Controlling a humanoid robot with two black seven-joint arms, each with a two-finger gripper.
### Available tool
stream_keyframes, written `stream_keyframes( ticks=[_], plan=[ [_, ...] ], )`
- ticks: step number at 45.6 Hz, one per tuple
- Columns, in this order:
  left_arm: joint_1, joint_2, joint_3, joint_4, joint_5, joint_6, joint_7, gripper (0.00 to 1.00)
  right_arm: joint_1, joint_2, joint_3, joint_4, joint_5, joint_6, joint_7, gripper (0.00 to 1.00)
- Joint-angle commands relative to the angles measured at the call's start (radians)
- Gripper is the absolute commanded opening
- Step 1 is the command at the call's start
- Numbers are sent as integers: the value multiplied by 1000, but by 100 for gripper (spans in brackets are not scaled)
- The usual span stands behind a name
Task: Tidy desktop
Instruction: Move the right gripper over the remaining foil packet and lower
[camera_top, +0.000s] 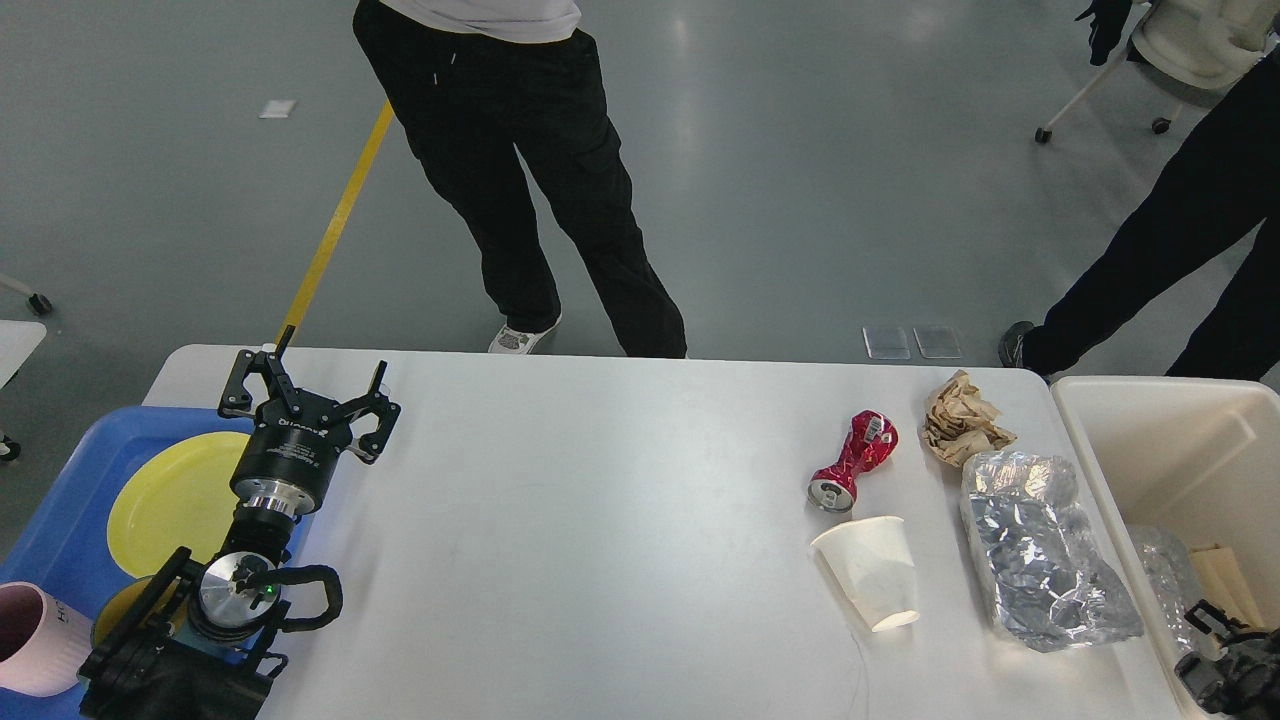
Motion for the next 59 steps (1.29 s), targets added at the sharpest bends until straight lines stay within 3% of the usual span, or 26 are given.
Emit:
stream_keyframes(
  ticks=[1, 9, 14, 23, 35, 37, 48, 59],
  plan=[
    [0, 0, 0, 0, 0, 0, 0, 97, 108, -100, 3, 100, -4, 17, 0, 100],
    [0, 0, -1, 0, 0, 0, 0, 97, 366, -265, -54, 385, -67, 48, 0, 100],
    [0, 0, 0, 0, 0, 0, 0, 97, 566, -308, -184, 522, -144, 146, 2, 100],
    [0, 0, 0, 0, 0, 0, 0, 97, 991, -276, -439, 746, -151, 465, -4, 100],
    [0, 0, 0, 0, 0, 0, 0, 97, 1415, -131, -489, 880, -141, 997, -11, 100],
    [0, 0, 0, 0, 0, 0, 0, 97, 1490, -124, -488, 939, -139, 1039, -11, 100],
    [0, 0, 0, 0, 0, 0, 0, 97, 1901, -122, -492, 1338, -128, 1062, -14, 100],
    [0, 0, 0, 0, 0, 0, 0, 97, 2027, -68, -491, 1556, -127, 1004, -12, 100]
  ],
)
